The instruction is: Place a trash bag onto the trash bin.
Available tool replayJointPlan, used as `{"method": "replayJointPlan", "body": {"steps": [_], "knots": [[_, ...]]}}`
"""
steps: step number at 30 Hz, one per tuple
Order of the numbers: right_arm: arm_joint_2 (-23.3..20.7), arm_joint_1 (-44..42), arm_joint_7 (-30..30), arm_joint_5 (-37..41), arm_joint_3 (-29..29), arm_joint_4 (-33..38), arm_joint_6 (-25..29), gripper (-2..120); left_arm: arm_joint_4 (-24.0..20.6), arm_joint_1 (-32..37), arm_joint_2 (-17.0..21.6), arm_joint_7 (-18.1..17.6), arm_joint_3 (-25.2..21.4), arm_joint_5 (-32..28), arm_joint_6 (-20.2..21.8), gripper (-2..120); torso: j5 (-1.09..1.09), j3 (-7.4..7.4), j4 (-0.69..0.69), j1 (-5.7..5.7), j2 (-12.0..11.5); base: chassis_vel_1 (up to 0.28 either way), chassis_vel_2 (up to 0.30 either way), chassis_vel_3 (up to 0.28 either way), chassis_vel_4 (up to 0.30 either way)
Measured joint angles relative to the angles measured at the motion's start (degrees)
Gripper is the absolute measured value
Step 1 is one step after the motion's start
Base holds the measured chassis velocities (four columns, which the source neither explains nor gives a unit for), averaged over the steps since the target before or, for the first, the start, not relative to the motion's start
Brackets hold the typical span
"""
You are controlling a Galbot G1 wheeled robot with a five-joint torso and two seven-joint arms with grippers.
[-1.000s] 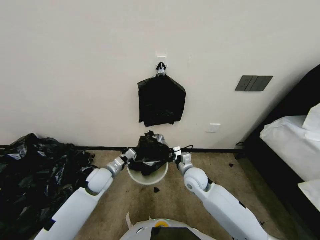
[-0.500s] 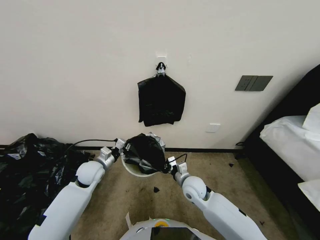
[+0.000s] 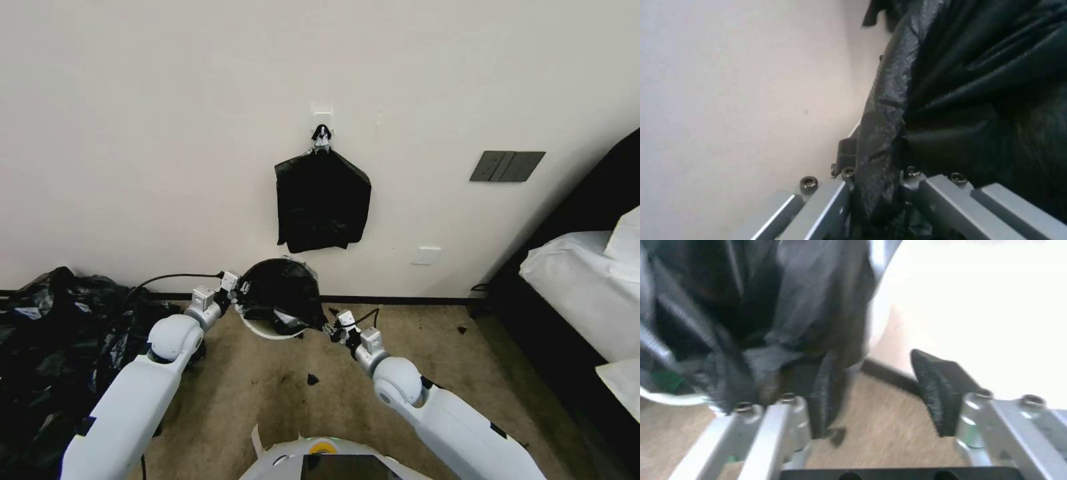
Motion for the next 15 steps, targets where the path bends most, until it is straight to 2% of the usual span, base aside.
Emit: {"method": "replayJointPlan", "body": {"steps": [2, 3, 6, 7, 11, 15], "knots": [[-0.65, -0.98, -0.07, -2.92, 0.55, 0.24, 3.53, 59, 0.92, -0.41, -0.09, -0.36, -0.03, 0.01, -0.07, 0, 0.01, 0.0, 0.0, 0.0, 0.0, 0.0, 0.0, 0.0, 0.0], [-0.65, -0.98, -0.07, -2.92, 0.55, 0.24, 3.53, 59, 0.92, -0.41, -0.09, -0.36, -0.03, 0.01, -0.07, 0, 0.01, 0.0, 0.0, 0.0, 0.0, 0.0, 0.0, 0.0, 0.0], [-1.02, -2.79, -0.86, -9.84, 0.94, 1.19, 8.47, 75, 1.56, -0.94, -0.48, -1.3, 0.05, -0.03, -0.07, 0, 0.01, 0.0, -0.01, 0.0, 0.0, 0.0, 0.0, 0.0, 0.0], [-1.02, -2.79, -0.86, -9.84, 0.94, 1.19, 8.47, 75, 1.56, -0.94, -0.48, -1.3, 0.05, -0.03, -0.07, 0, 0.01, 0.0, -0.01, 0.0, 0.0, 0.0, 0.0, 0.0, 0.0], [-0.33, -3.88, -6.73, -13.79, 0.16, 2.56, 13.16, 90, 1.33, -1.2, -1.09, -1.86, 0.8, 0.02, 0.03, 0, 0.01, 0.0, -0.01, 0.0, 0.0, 0.0, 0.0, 0.0, 0.0], [0.77, -2.86, -10.97, -13.62, -0.91, 2.65, 13.34, 99, 0.66, -1.17, -1.54, -2.14, 1.57, 0.51, 0.09, 0, 0.01, 0.0, -0.01, 0.0, 0.0, 0.0, 0.0, 0.0, 0.0]]}}
